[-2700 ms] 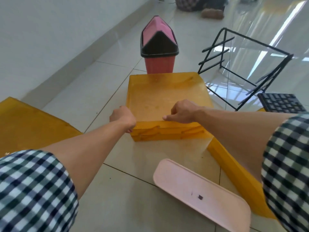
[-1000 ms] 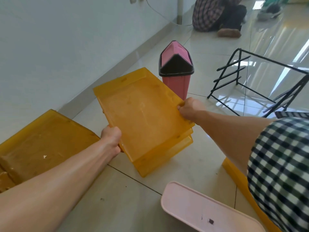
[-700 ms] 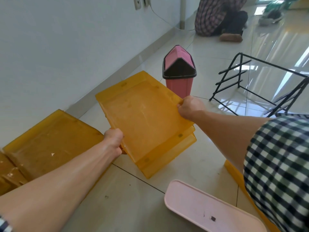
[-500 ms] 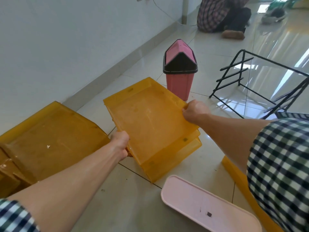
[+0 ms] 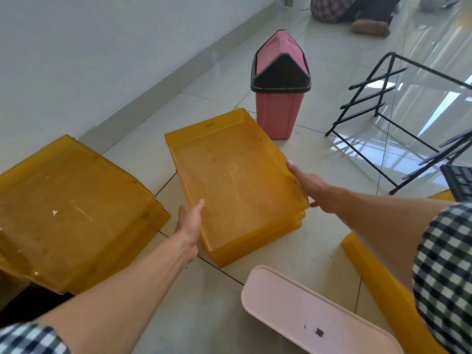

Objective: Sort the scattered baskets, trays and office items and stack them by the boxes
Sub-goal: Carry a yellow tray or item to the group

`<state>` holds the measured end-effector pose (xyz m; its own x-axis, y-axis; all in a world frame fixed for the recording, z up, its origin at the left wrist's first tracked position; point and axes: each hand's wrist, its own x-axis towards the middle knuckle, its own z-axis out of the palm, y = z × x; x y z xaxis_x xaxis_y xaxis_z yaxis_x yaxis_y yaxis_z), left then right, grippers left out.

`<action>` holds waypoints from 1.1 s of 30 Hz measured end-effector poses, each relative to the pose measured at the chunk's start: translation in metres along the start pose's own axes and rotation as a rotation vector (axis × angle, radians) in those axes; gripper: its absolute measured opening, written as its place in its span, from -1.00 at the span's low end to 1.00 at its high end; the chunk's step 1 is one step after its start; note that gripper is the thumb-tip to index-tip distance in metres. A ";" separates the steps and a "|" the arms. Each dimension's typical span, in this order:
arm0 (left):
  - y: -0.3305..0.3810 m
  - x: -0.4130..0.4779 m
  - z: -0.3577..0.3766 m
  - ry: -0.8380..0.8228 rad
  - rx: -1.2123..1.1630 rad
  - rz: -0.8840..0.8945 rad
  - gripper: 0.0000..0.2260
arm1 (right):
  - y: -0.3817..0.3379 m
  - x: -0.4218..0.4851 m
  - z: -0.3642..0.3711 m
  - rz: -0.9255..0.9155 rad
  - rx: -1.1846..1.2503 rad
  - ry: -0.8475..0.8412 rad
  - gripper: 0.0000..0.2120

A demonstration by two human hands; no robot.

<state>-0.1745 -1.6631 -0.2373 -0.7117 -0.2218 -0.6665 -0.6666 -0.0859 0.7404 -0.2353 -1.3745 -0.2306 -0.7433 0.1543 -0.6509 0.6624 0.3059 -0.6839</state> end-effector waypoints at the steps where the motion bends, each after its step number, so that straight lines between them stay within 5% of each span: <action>1: -0.005 -0.002 0.002 -0.054 -0.083 -0.067 -0.54 | 0.007 -0.001 -0.001 0.043 0.015 -0.052 0.06; 4: -0.010 -0.002 0.006 -0.173 -0.208 -0.152 -0.64 | 0.026 -0.002 -0.001 0.131 0.042 -0.176 0.10; 10: -0.001 0.000 -0.004 -0.112 -0.197 -0.161 -0.71 | 0.022 0.001 0.002 0.123 0.024 -0.210 -0.12; 17: 0.037 -0.004 -0.022 -0.102 -0.204 -0.140 -0.69 | -0.033 -0.012 0.011 -0.035 0.076 -0.099 -0.35; 33: 0.174 -0.075 -0.077 -0.093 -0.108 0.143 -0.65 | -0.139 -0.077 0.022 -0.368 0.169 0.094 -0.43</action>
<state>-0.2199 -1.7358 -0.0522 -0.8185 -0.1488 -0.5549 -0.5328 -0.1648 0.8301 -0.2681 -1.4498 -0.0926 -0.9334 0.1508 -0.3256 0.3513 0.1991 -0.9148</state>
